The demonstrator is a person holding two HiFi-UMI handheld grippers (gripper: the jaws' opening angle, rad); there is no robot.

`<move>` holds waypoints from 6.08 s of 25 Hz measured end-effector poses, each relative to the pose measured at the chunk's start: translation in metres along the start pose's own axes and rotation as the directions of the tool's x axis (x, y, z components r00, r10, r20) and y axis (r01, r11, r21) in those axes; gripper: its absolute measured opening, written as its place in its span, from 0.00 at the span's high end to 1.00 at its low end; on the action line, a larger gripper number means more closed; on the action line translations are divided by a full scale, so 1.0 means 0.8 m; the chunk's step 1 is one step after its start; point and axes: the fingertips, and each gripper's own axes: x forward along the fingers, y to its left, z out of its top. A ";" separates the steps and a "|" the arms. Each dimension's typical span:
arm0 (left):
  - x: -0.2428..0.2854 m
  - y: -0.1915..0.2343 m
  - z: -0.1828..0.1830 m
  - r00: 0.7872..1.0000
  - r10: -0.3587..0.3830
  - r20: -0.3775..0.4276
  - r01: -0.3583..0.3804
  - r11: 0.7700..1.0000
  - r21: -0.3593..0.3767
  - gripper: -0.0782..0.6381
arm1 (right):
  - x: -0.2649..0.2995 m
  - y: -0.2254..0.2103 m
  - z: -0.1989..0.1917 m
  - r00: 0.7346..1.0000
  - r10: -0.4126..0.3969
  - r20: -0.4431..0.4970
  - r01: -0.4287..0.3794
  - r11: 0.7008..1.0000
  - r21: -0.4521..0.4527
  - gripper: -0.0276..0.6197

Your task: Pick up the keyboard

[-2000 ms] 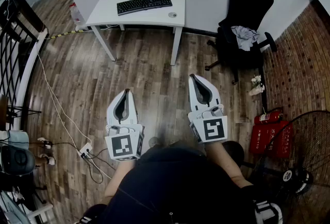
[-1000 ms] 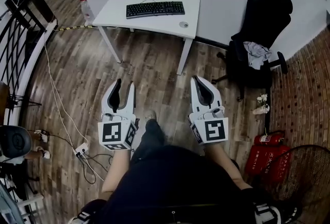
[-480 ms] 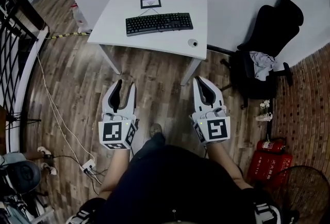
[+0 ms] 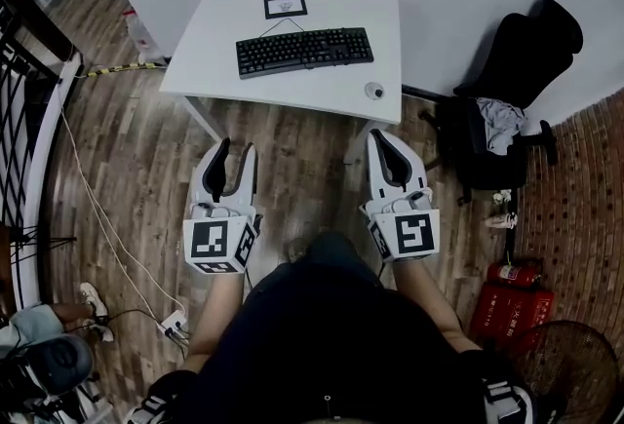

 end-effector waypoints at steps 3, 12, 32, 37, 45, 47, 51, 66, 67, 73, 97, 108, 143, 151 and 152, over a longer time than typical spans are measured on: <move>0.011 0.009 -0.002 1.000 -0.004 -0.003 0.004 1.000 -0.011 0.69 | 0.008 -0.003 -0.004 1.000 -0.007 -0.010 0.007 1.000 0.004 0.94; 0.049 0.027 -0.001 1.000 -0.005 0.010 0.005 1.000 -0.020 0.69 | 0.043 -0.024 -0.012 1.000 -0.024 -0.001 0.024 1.000 0.005 0.94; 0.261 0.100 0.022 0.995 0.100 0.015 -0.100 0.995 -0.001 0.68 | 0.277 -0.149 -0.042 0.998 0.061 0.015 -0.062 0.997 0.037 0.94; 0.316 0.115 0.035 0.990 0.138 0.025 -0.139 0.990 0.014 0.68 | 0.342 -0.182 -0.044 0.994 0.105 0.035 -0.106 0.994 0.041 0.94; 0.377 0.133 0.038 0.984 0.178 0.031 -0.178 0.984 0.016 0.68 | 0.406 -0.219 -0.060 0.989 0.142 0.046 -0.144 0.988 0.056 0.94; 0.387 0.137 0.036 0.982 0.185 0.031 -0.185 0.983 0.012 0.68 | 0.416 -0.225 -0.065 0.989 0.145 0.039 -0.148 0.987 0.059 0.94; 0.397 0.145 0.031 0.980 0.196 0.030 -0.196 0.981 0.008 0.68 | 0.430 -0.228 -0.072 0.989 0.144 0.020 -0.145 0.987 0.072 0.94; 0.399 0.175 0.017 0.984 0.174 0.033 -0.173 0.985 -0.023 0.69 | 0.454 -0.205 -0.074 0.985 0.171 0.020 -0.172 0.985 0.016 0.94; 0.399 0.178 0.017 0.985 0.172 0.029 -0.171 0.985 -0.026 0.69 | 0.455 -0.203 -0.072 0.985 0.171 0.017 -0.171 0.985 0.009 0.94; 0.403 0.196 0.022 0.989 0.146 0.017 -0.146 0.989 -0.018 0.68 | 0.468 -0.201 -0.063 0.990 0.139 0.000 -0.139 0.990 0.014 0.94; 0.400 0.251 -0.140 0.967 0.076 -0.244 -0.081 0.997 -0.010 0.68 | 0.458 -0.175 -0.122 0.996 0.020 -0.084 -0.020 1.000 0.000 0.94; 0.408 0.273 -0.246 0.909 0.040 -0.415 -0.104 0.986 -0.134 0.64 | 0.467 -0.167 -0.155 0.984 0.021 -0.176 -0.025 0.999 -0.023 0.94; 0.426 0.254 -0.340 0.724 -0.145 -0.675 -0.217 0.880 -0.422 0.53 | 0.459 -0.193 -0.186 0.968 -0.024 -0.250 0.016 0.999 -0.034 0.94; 0.423 0.253 -0.336 0.713 -0.141 -0.687 -0.232 0.877 -0.421 0.54 | 0.451 -0.199 -0.201 0.962 -0.017 -0.272 0.004 0.999 -0.050 0.94; 0.422 0.253 -0.336 0.711 -0.141 -0.689 -0.235 0.876 -0.421 0.54 | 0.449 -0.201 -0.208 0.958 -0.017 -0.285 0.004 0.999 -0.043 0.94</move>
